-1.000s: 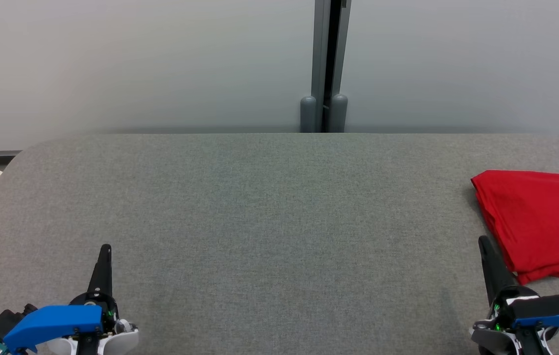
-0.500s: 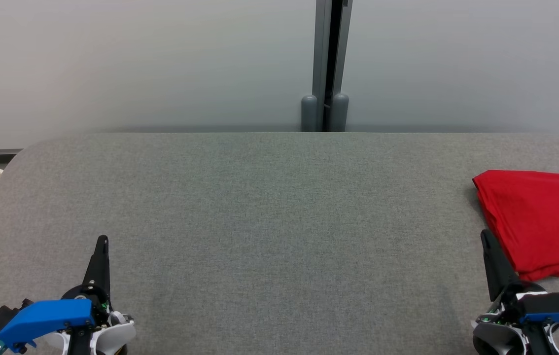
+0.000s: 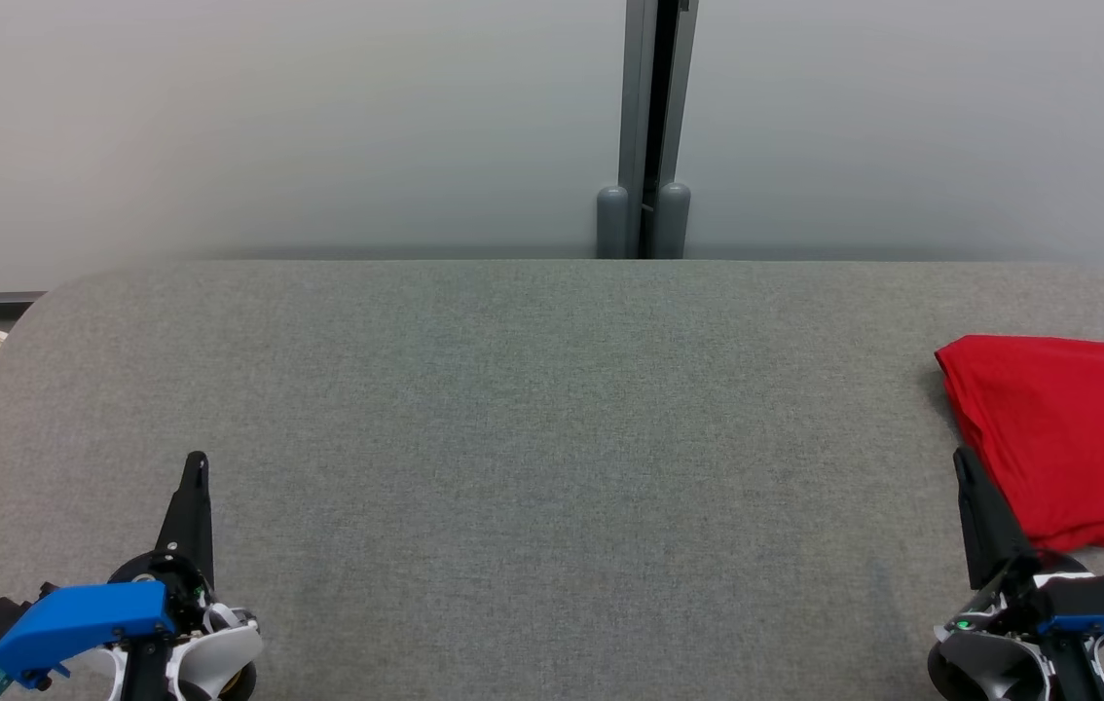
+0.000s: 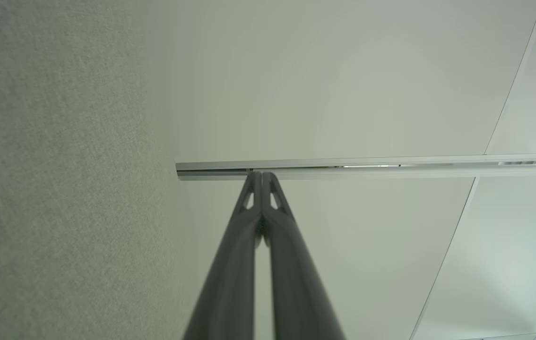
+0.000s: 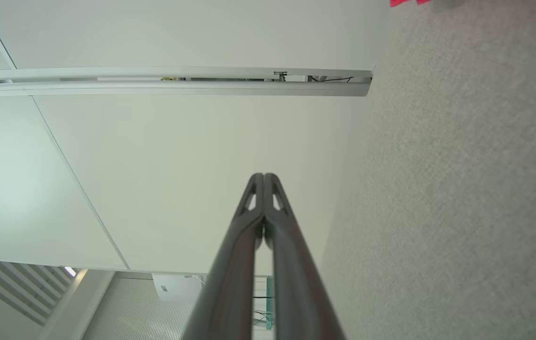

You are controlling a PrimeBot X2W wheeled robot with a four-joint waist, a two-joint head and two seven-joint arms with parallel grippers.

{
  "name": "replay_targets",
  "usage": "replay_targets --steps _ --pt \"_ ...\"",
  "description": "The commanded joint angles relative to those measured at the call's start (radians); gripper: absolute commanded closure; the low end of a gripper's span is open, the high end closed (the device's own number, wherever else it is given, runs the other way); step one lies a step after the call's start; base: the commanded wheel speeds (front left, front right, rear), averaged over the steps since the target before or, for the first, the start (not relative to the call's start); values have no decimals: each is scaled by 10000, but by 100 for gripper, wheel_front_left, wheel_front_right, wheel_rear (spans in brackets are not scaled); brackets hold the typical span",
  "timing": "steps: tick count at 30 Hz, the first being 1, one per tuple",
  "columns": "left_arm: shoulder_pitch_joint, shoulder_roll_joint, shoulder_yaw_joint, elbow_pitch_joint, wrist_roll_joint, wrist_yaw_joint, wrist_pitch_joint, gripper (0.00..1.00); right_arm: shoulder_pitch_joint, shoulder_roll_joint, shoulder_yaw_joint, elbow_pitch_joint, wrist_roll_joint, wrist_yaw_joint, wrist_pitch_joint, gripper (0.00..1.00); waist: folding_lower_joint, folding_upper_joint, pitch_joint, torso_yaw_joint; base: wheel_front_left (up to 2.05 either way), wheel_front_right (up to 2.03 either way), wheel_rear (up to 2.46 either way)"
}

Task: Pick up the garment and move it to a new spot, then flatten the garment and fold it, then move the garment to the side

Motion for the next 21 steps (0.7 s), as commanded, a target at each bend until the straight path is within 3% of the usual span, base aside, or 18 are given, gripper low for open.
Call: replay_targets --steps 1,21 --pt "-113 -20 22 -36 -21 -48 41 100 -142 -47 -25 -37 23 4 28 100 0 0 0 0 0 0 0" --pt "-113 -18 20 -38 -23 -46 39 100 -140 -47 -23 -36 24 4 27 100 0 0 0 0 0 0 0"
